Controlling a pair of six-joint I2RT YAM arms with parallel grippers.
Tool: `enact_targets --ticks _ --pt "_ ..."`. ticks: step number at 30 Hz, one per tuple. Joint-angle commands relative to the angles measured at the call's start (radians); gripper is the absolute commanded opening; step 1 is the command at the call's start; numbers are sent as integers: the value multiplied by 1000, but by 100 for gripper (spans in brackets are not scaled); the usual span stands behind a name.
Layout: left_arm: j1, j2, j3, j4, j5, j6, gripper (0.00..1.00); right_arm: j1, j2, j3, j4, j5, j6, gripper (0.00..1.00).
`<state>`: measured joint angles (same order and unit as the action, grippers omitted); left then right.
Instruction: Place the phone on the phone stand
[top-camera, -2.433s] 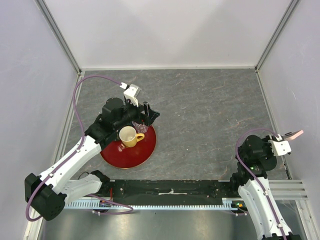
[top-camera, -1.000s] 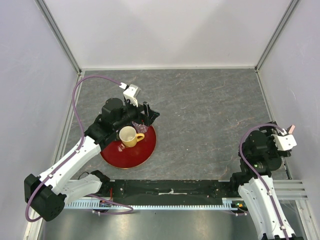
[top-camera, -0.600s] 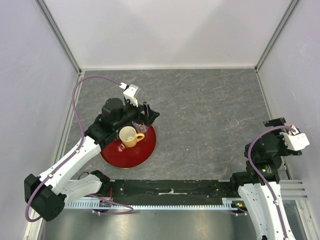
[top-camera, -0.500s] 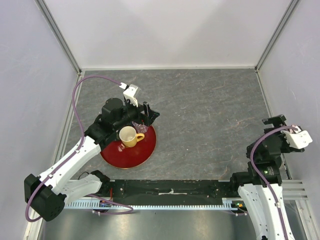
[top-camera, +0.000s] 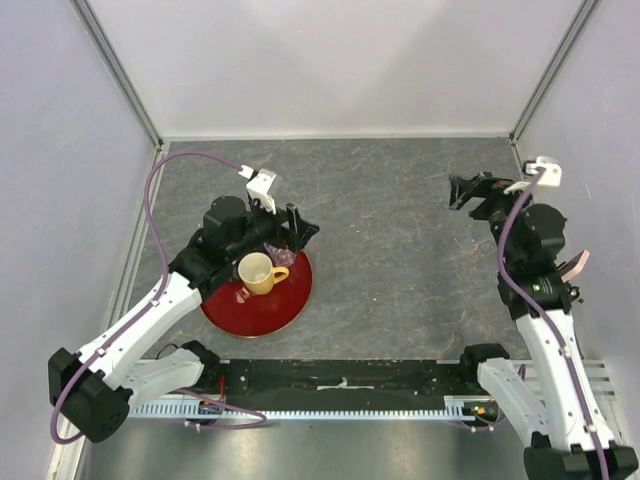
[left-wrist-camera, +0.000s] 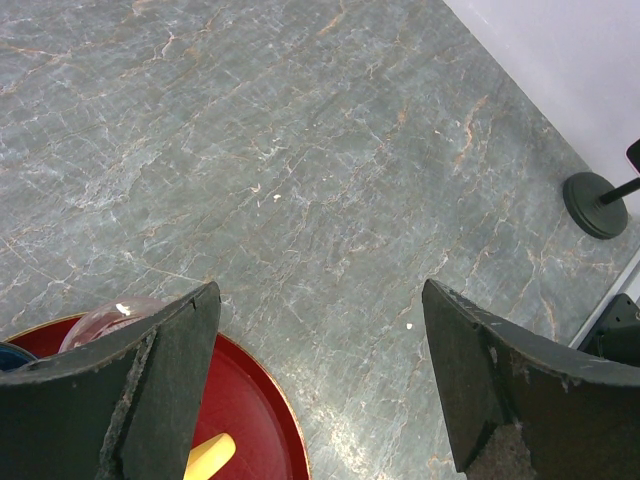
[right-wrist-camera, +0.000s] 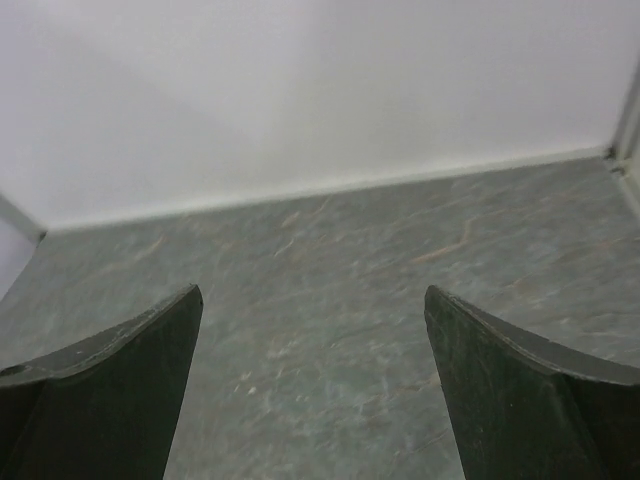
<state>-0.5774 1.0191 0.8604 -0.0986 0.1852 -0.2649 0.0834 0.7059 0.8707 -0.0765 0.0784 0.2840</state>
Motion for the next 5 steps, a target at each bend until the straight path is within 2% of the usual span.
enact_targets --ticks 1,5 --pt "5 -16 -6 42 -6 -5 87 1 23 -4 41 -282 40 98" --pt "5 -34 -18 68 11 -4 88 1 -49 -50 104 -305 56 98"
